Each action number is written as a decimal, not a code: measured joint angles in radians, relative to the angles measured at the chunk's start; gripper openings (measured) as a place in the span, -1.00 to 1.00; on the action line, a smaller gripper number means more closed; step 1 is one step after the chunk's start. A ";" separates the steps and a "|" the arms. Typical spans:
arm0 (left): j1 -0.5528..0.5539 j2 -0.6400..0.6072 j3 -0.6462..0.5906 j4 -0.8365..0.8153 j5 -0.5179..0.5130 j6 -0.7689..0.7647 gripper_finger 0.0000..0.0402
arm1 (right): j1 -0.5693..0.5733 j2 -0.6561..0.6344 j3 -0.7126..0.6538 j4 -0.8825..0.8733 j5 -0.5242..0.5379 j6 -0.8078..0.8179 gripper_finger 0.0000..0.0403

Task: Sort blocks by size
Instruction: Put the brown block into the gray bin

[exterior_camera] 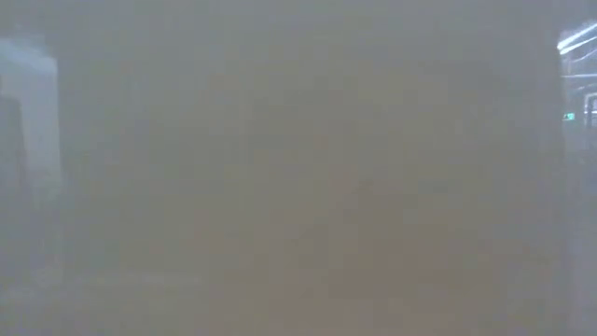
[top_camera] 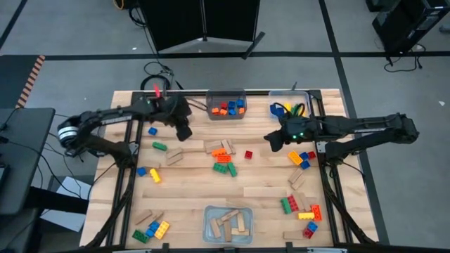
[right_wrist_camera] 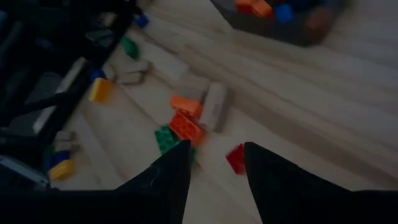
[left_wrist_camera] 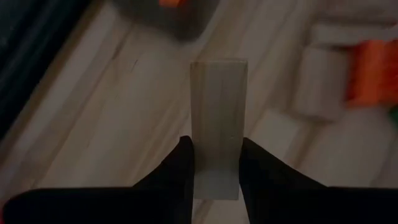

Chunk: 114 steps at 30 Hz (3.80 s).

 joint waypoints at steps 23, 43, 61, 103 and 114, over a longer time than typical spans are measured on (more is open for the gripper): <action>-0.473 0.405 0.569 0.029 -0.449 -0.223 -0.51 | -0.043 0.171 0.000 0.539 -0.086 -0.194 0.12; -0.524 0.617 0.843 0.032 -0.474 -0.218 -0.43 | -0.045 0.175 0.000 0.470 -0.110 -0.318 0.03; -0.534 0.593 0.843 -0.005 -0.365 -0.213 -0.04 | -0.036 0.176 0.000 0.423 -0.138 -0.267 -0.67; -0.760 -0.372 -0.177 0.107 -0.255 -0.333 -0.05 | 0.567 0.992 0.866 -0.117 -0.080 0.575 -0.67; -0.760 -0.389 -0.194 0.078 -0.226 -0.325 -0.05 | 0.595 1.111 0.868 -0.066 -0.268 0.754 -0.63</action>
